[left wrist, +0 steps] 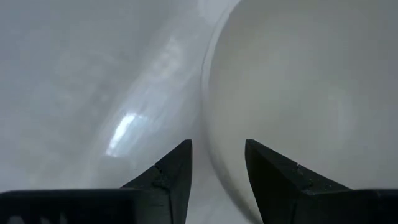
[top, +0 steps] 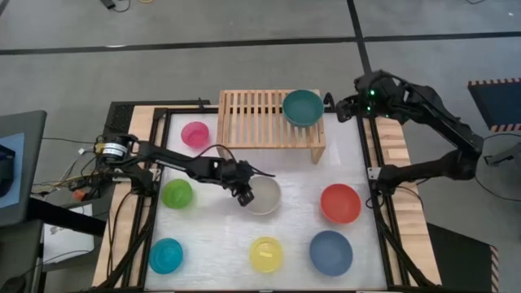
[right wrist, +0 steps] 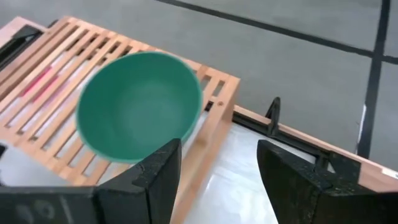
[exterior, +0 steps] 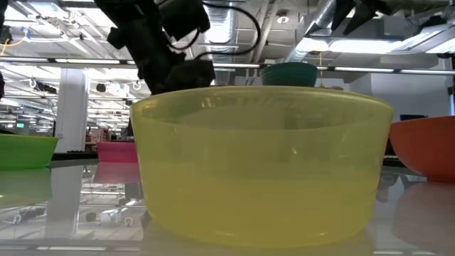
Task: Place and stack bowls onto a shelf
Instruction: Stack the gray bowl on top of the dark green bowl on the shelf
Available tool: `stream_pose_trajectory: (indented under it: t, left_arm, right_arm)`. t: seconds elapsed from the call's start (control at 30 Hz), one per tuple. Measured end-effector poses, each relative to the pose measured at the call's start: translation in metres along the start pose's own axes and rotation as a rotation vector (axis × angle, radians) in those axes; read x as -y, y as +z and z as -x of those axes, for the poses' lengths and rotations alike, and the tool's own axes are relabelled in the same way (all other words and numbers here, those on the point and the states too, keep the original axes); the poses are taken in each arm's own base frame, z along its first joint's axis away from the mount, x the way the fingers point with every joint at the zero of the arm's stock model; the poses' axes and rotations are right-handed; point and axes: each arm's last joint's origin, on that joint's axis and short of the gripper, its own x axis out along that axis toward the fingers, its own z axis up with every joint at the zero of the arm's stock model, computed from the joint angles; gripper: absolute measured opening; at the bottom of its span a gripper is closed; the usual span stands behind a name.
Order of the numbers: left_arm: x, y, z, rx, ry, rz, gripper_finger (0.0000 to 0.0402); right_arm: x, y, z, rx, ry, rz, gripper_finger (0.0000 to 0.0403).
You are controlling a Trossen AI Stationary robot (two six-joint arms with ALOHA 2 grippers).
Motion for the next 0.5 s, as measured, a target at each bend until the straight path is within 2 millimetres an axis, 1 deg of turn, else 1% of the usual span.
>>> stream_pose_trajectory:
  t: [0.1, 0.17, 0.27, 0.33, 0.43, 0.5]
  left_arm:
    - [-0.001, -0.003, -0.006, -0.014, 0.009, 0.028, 0.0112]
    - [0.001, -0.004, -0.007, -0.017, 0.008, 0.056, 0.0081]
    - [0.003, -0.003, -0.005, -0.003, -0.005, 0.097, 0.002]
    - [0.004, 0.0, -0.003, 0.001, -0.011, 0.139, 0.0008]
    - [0.014, 0.017, 0.006, 0.019, -0.031, 0.152, 0.0002]
    - [0.025, 0.037, 0.017, 0.051, -0.047, 0.107, 0.0001]
  right_arm:
    - [-0.004, -0.003, 0.003, -0.007, 0.021, 0.023, 0.0235]
    - [-0.005, -0.005, 0.004, -0.015, 0.027, 0.037, 0.0235]
    - [-0.005, -0.01, 0.009, -0.027, 0.021, 0.068, 0.0235]
    - [-0.007, -0.013, 0.011, -0.032, 0.015, 0.093, 0.0234]
    - [-0.006, -0.019, 0.018, -0.046, 0.028, 0.106, 0.0226]
    - [-0.005, -0.023, 0.025, -0.048, 0.049, 0.094, 0.0217]
